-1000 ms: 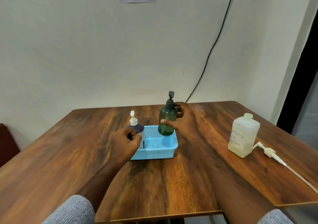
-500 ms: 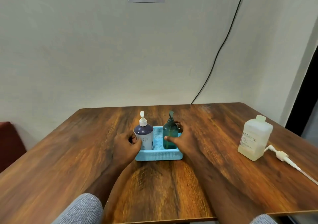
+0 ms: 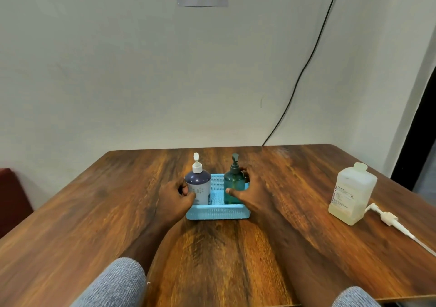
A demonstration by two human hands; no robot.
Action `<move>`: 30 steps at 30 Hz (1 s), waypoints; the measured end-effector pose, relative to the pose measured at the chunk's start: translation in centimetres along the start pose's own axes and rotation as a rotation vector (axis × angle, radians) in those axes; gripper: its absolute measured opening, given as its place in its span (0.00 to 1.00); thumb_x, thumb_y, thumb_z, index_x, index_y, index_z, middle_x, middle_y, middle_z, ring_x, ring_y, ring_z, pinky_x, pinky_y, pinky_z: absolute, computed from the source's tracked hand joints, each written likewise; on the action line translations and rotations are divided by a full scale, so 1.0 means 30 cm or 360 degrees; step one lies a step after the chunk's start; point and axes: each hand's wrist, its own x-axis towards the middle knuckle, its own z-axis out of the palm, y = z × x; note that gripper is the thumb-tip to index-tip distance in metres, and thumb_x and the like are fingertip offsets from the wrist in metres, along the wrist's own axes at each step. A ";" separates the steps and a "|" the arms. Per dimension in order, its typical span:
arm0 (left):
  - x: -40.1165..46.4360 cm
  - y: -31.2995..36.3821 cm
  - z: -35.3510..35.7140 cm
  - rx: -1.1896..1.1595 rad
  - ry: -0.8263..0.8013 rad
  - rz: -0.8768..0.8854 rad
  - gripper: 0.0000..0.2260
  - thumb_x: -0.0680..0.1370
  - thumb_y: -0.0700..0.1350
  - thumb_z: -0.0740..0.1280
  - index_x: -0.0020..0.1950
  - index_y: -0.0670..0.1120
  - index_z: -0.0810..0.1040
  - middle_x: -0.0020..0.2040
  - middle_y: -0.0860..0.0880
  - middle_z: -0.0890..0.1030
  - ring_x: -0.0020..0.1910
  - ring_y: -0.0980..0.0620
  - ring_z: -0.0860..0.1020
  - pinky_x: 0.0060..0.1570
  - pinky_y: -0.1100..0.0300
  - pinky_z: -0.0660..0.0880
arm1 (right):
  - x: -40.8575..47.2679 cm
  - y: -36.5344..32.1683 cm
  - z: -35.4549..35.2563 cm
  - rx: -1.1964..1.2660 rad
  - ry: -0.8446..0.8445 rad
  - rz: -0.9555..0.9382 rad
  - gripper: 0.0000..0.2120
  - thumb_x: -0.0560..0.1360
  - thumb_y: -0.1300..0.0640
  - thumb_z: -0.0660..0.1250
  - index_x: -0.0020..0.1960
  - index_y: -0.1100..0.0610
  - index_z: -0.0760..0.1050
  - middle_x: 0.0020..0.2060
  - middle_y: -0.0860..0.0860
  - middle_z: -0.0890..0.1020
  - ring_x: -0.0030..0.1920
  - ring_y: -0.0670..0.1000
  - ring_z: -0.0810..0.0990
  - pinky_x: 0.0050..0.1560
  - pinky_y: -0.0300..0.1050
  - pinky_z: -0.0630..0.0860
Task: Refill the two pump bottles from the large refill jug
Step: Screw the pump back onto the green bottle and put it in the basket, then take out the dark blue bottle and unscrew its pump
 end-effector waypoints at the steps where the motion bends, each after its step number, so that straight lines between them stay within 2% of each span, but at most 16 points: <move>1: 0.004 -0.011 0.001 -0.0016 0.0010 -0.0003 0.10 0.72 0.35 0.71 0.33 0.40 0.72 0.29 0.51 0.76 0.28 0.57 0.73 0.28 0.68 0.69 | -0.006 -0.001 -0.001 -0.0010 0.0023 -0.0007 0.33 0.64 0.48 0.82 0.63 0.44 0.70 0.60 0.45 0.78 0.60 0.49 0.77 0.61 0.50 0.77; 3: 0.012 -0.032 -0.002 -0.0039 0.0030 -0.0030 0.10 0.72 0.36 0.71 0.33 0.40 0.73 0.29 0.50 0.76 0.29 0.56 0.73 0.27 0.66 0.68 | -0.018 0.003 0.002 -0.0076 0.0206 -0.0029 0.32 0.62 0.38 0.80 0.60 0.42 0.68 0.58 0.45 0.79 0.58 0.50 0.77 0.57 0.51 0.78; 4: 0.015 -0.041 -0.005 -0.0058 0.0041 -0.0049 0.11 0.72 0.36 0.71 0.33 0.41 0.72 0.29 0.50 0.76 0.29 0.56 0.73 0.28 0.62 0.69 | -0.027 0.005 0.005 -0.0130 0.0328 -0.0061 0.30 0.62 0.35 0.77 0.57 0.43 0.69 0.54 0.45 0.79 0.55 0.51 0.78 0.53 0.51 0.79; 6: 0.023 -0.055 -0.014 -0.0104 0.0061 -0.0077 0.12 0.73 0.37 0.71 0.33 0.42 0.72 0.28 0.50 0.75 0.29 0.54 0.71 0.29 0.57 0.69 | -0.059 -0.015 0.007 -0.0190 0.0533 -0.0189 0.24 0.65 0.37 0.77 0.52 0.47 0.70 0.47 0.47 0.78 0.48 0.52 0.78 0.43 0.48 0.79; 8: 0.033 -0.063 -0.024 -0.0152 0.0087 -0.0107 0.11 0.74 0.37 0.71 0.33 0.41 0.72 0.29 0.46 0.75 0.29 0.53 0.70 0.30 0.58 0.67 | -0.096 -0.060 0.018 -0.0242 0.0633 -0.0383 0.19 0.68 0.44 0.78 0.48 0.49 0.71 0.42 0.46 0.77 0.44 0.51 0.77 0.39 0.43 0.76; 11: 0.050 -0.068 -0.043 -0.0248 0.0125 -0.0124 0.13 0.75 0.39 0.72 0.34 0.38 0.73 0.30 0.41 0.76 0.29 0.51 0.70 0.30 0.57 0.67 | -0.118 -0.149 0.056 -0.0324 0.0551 -0.0579 0.16 0.71 0.47 0.77 0.48 0.53 0.74 0.41 0.46 0.78 0.41 0.48 0.76 0.40 0.36 0.71; 13: 0.055 -0.064 -0.062 -0.0290 0.0132 -0.0122 0.12 0.75 0.39 0.72 0.34 0.38 0.73 0.31 0.40 0.76 0.30 0.49 0.71 0.31 0.56 0.68 | -0.104 -0.207 0.096 -0.0347 0.0345 -0.0502 0.18 0.72 0.45 0.76 0.54 0.53 0.74 0.47 0.47 0.80 0.46 0.47 0.78 0.44 0.34 0.71; 16: 0.057 -0.061 -0.091 -0.0298 0.0120 -0.0114 0.10 0.74 0.36 0.71 0.34 0.38 0.73 0.32 0.40 0.76 0.30 0.49 0.71 0.32 0.55 0.69 | -0.065 -0.258 0.159 -0.0371 0.0036 -0.0291 0.28 0.70 0.42 0.76 0.64 0.52 0.71 0.59 0.49 0.79 0.58 0.51 0.78 0.56 0.44 0.75; 19: 0.051 -0.056 -0.112 -0.0279 0.0078 -0.0124 0.09 0.74 0.35 0.70 0.35 0.41 0.73 0.32 0.43 0.75 0.32 0.50 0.72 0.33 0.56 0.70 | -0.032 -0.271 0.210 -0.0381 -0.0095 -0.0149 0.32 0.68 0.41 0.77 0.66 0.50 0.69 0.62 0.48 0.78 0.61 0.53 0.77 0.60 0.51 0.75; 24: 0.043 -0.049 -0.129 -0.0289 -0.0052 -0.0121 0.05 0.74 0.36 0.70 0.40 0.41 0.77 0.37 0.42 0.78 0.36 0.50 0.75 0.39 0.48 0.76 | -0.009 -0.264 0.238 -0.0382 -0.0076 -0.0103 0.32 0.66 0.45 0.79 0.66 0.50 0.71 0.61 0.49 0.79 0.60 0.53 0.78 0.59 0.50 0.76; 26: 0.038 -0.035 -0.134 -0.0335 -0.0078 -0.0099 0.04 0.72 0.41 0.71 0.41 0.44 0.78 0.38 0.44 0.79 0.38 0.47 0.77 0.42 0.45 0.77 | -0.014 -0.258 0.234 -0.0288 -0.0004 -0.0108 0.29 0.65 0.44 0.79 0.63 0.49 0.74 0.57 0.47 0.81 0.57 0.51 0.79 0.56 0.49 0.76; 30: 0.030 0.010 -0.150 -0.0445 -0.0023 -0.0048 0.15 0.69 0.56 0.70 0.46 0.46 0.78 0.41 0.45 0.80 0.42 0.44 0.78 0.43 0.48 0.78 | -0.050 -0.274 0.177 -0.0031 0.0210 -0.0215 0.30 0.64 0.42 0.81 0.62 0.47 0.75 0.55 0.43 0.82 0.54 0.45 0.79 0.55 0.43 0.78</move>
